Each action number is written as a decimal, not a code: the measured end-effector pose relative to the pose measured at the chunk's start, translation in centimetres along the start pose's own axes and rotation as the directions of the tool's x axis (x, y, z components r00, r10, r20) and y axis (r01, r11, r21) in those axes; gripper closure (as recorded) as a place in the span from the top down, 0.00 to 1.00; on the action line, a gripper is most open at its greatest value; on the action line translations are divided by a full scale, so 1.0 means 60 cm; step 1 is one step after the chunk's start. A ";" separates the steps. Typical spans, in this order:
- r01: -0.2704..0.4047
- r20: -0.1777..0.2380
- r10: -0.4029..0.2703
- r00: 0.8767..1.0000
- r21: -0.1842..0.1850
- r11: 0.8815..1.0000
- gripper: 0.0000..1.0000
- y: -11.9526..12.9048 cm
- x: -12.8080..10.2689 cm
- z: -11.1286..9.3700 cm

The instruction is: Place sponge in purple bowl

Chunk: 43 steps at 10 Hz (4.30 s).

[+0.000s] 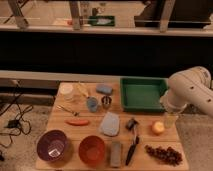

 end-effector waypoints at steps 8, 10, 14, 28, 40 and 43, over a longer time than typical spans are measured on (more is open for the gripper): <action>0.000 0.000 0.000 1.000 0.000 1.000 0.80 0.000 0.000 0.000; 0.000 0.000 0.000 1.000 0.000 1.000 0.80 0.000 0.000 0.000; 0.000 0.000 0.000 1.000 0.000 1.000 0.80 0.000 0.000 0.000; 0.165 0.092 -0.166 0.982 0.016 0.986 0.80 0.042 -0.209 -0.008; 0.153 0.046 -0.156 0.987 0.065 0.986 0.80 0.044 -0.453 0.060; 0.154 0.044 -0.156 0.987 0.064 0.986 0.80 0.044 -0.454 0.061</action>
